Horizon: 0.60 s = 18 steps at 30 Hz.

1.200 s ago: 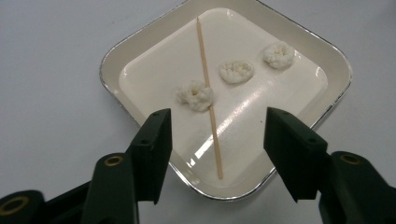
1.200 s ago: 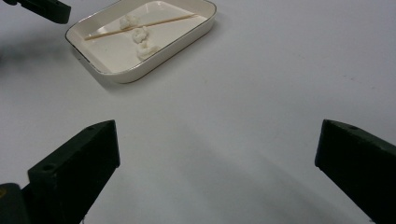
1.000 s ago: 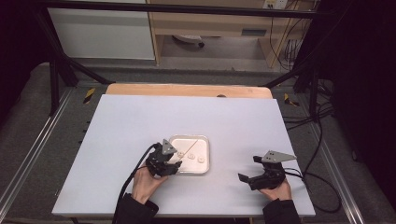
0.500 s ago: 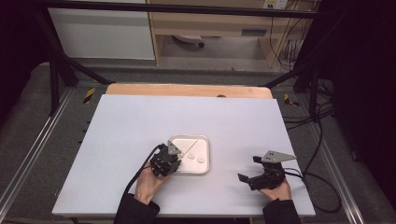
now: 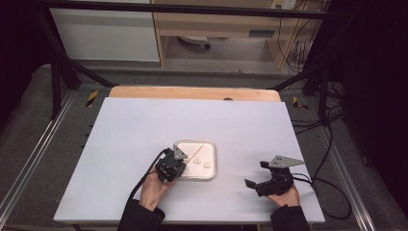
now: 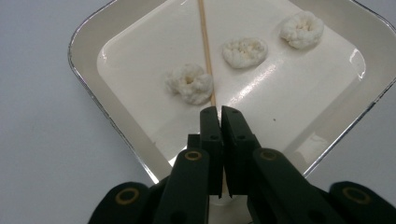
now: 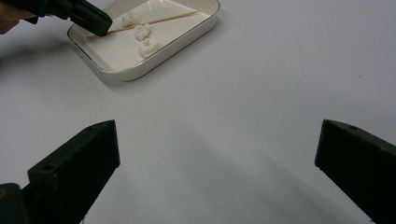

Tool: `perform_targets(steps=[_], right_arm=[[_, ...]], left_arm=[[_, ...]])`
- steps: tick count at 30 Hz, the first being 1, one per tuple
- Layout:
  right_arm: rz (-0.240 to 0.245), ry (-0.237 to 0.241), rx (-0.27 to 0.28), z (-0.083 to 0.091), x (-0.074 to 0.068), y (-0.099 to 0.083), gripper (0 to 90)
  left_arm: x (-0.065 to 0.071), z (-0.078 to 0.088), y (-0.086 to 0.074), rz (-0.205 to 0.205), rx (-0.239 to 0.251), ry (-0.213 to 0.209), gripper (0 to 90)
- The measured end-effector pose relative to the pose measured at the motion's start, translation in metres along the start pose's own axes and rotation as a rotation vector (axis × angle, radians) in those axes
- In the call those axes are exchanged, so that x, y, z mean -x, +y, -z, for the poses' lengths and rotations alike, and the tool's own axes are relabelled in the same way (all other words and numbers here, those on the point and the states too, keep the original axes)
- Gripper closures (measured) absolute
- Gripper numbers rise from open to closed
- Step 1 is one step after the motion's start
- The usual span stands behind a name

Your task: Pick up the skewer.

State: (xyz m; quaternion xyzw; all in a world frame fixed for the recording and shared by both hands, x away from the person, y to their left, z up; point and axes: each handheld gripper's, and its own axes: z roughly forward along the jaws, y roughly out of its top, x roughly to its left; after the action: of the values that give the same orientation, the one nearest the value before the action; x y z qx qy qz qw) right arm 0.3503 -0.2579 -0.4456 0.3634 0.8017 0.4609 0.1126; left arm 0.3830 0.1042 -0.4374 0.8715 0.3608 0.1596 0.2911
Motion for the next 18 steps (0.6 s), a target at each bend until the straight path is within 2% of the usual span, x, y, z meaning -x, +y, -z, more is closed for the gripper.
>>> perform_targets(steps=[5, 10, 15, 18], right_arm=[[0.0, 0.001, -0.001, 0.0, 0.0, 0.0, 0.6], [0.0, 0.001, -0.001, 0.0, 0.0, 0.0, 0.6], [-0.001, 0.003, -0.001, 0.0, 0.0, 0.0, 0.6], [0.001, 0.002, 0.0, 0.0, 0.0, 0.0, 0.6]], left_arm=[[0.002, 0.0, 0.0, 0.005, 0.005, 0.008, 87.8], [0.001, 0.001, -0.001, 0.003, 0.017, -0.004, 88.2], [-0.001, 0.007, -0.003, 0.008, 0.052, -0.024, 88.3], [-0.001, 0.015, -0.004, 0.008, 0.091, -0.035, 88.4]])
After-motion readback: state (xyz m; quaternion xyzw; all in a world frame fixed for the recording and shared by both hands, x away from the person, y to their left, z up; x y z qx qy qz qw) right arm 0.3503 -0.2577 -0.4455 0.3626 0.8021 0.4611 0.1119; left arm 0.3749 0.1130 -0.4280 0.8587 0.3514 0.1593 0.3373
